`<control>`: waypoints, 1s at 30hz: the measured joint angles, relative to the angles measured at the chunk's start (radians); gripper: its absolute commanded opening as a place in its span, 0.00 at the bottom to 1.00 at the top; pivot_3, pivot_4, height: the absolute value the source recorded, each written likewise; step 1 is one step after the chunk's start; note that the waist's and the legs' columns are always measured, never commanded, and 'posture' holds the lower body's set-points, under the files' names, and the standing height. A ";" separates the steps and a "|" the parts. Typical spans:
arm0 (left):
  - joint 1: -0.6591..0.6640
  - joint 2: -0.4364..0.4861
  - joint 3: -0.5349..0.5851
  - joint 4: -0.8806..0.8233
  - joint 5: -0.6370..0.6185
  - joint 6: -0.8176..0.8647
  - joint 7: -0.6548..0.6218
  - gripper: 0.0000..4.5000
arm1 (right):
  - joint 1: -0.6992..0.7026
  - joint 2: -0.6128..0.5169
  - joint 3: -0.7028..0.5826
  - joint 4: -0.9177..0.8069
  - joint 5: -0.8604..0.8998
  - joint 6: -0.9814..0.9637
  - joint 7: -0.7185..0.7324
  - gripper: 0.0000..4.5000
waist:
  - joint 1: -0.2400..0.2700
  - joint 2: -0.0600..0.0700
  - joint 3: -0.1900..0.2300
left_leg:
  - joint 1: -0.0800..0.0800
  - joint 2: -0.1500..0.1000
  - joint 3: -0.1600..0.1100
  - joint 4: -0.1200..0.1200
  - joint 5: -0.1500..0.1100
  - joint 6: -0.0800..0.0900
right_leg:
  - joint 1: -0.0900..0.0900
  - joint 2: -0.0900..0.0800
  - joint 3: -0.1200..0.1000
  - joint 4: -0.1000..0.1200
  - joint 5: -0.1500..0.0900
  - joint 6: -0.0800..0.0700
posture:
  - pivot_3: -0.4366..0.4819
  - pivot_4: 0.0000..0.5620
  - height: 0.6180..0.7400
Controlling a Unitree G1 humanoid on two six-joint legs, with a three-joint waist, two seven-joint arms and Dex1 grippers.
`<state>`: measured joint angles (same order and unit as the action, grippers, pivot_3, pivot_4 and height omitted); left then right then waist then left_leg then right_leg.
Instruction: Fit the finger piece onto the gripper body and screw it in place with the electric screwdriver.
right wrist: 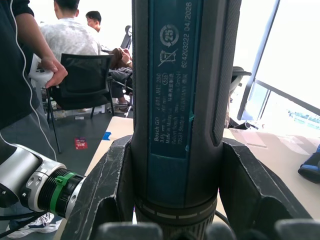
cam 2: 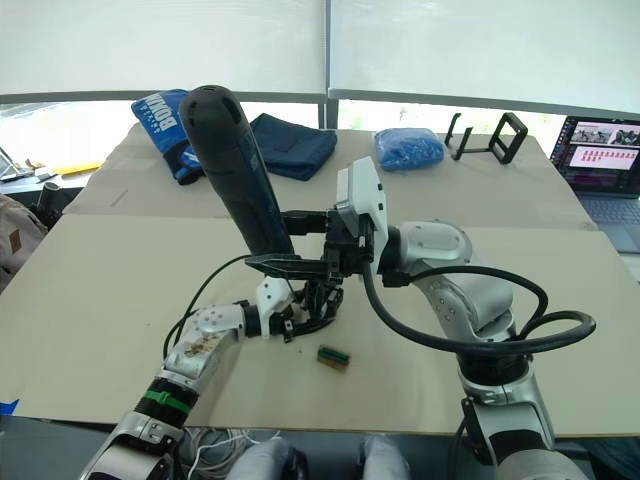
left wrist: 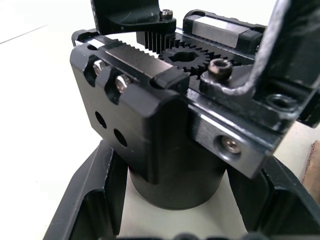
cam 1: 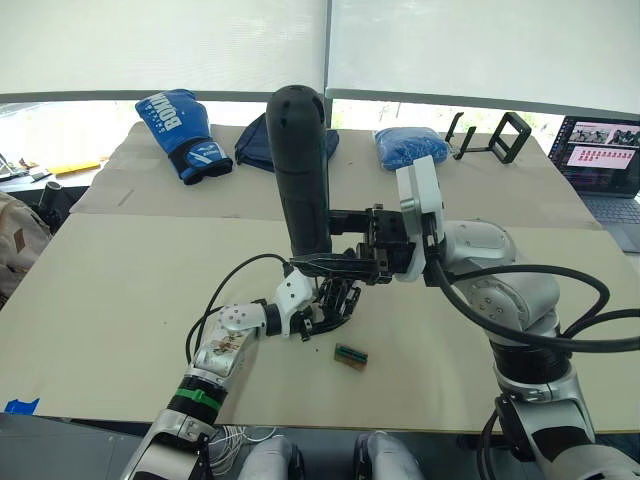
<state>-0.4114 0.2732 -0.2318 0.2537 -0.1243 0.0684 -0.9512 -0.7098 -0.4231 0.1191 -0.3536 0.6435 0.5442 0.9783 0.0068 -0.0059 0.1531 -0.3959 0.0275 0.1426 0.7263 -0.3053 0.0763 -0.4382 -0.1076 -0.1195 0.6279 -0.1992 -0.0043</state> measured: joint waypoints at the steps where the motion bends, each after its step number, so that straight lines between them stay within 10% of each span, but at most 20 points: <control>1: 0.000 0.000 0.000 0.000 0.000 0.000 0.000 0.52 | 0.000 0.000 0.000 0.000 0.000 0.000 0.000 0.43 | 0.000 0.000 0.000 | 0.000 0.000 0.000 0.000 0.000 0.000 | 0.000 0.000 0.000 0.000 0.000 0.000 | 0.48 0.27 1.00; 30: 0.000 0.000 0.000 0.000 0.000 0.000 0.000 0.52 | 0.004 0.000 0.001 0.009 -0.043 -0.014 0.003 0.43 | 0.000 0.000 0.000 | 0.000 0.000 0.000 0.000 0.000 0.000 | 0.000 0.000 0.000 0.000 0.000 0.000 | 0.48 0.27 1.00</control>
<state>-0.4115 0.2735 -0.2319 0.2536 -0.1244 0.0686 -0.9514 -0.7060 -0.4230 0.1202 -0.3445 0.6010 0.5302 0.9809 0.0068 -0.0059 0.1531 -0.3959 0.0275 0.1425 0.7263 -0.3053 0.0763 -0.4382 -0.1076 -0.1195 0.6279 -0.1992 -0.0043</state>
